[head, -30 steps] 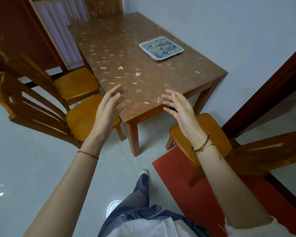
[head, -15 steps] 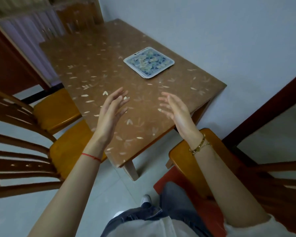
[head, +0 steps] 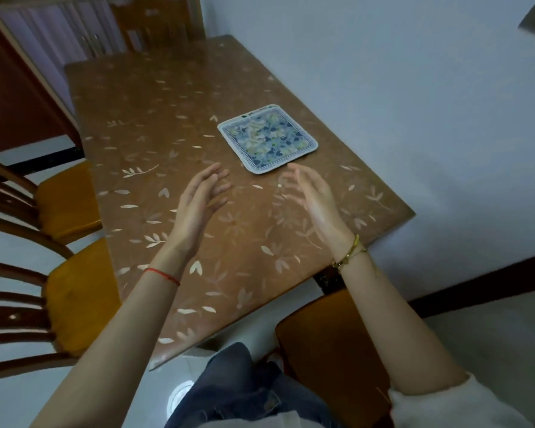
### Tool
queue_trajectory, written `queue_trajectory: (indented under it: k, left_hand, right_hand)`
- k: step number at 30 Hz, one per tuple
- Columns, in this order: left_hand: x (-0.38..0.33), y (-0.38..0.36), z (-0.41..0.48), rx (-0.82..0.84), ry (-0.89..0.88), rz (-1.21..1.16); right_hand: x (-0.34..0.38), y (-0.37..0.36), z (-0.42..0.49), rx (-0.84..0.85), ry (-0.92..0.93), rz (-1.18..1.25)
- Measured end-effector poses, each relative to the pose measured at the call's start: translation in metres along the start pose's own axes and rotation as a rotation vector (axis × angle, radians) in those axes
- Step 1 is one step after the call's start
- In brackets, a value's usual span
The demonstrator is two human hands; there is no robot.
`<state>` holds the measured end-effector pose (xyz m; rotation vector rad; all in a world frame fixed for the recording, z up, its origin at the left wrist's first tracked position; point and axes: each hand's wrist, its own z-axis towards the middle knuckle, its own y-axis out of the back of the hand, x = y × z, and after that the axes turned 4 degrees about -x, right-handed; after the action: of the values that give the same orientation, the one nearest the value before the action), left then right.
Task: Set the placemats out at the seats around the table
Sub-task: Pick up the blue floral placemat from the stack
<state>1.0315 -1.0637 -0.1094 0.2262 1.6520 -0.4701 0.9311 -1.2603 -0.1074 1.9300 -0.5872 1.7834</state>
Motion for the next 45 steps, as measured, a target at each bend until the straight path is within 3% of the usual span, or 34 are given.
queue_trajectory:
  k: [14,29,36,41,45]
  left_hand:
    - [0.038,-0.053,0.19,-0.135,0.138,0.056]
    - [0.146,-0.059,0.368,-0.26,0.487,0.11]
    - [0.173,-0.06,0.396,-0.125,0.588,0.112]
    - [0.18,-0.066,0.402,-0.22,0.634,0.164]
    - [0.182,-0.066,0.403,-0.246,0.655,0.159]
  right_hand:
    - [-0.034,0.024,0.219,0.011,-0.086,-0.095]
    - [-0.138,0.036,0.446,0.022,-0.209,-0.564]
    - [-0.176,0.05,0.486,0.073,-0.293,-0.723]
    - [-0.193,0.055,0.49,0.103,-0.303,-0.842]
    - [-0.196,0.065,0.491,0.106,-0.297,-0.76]
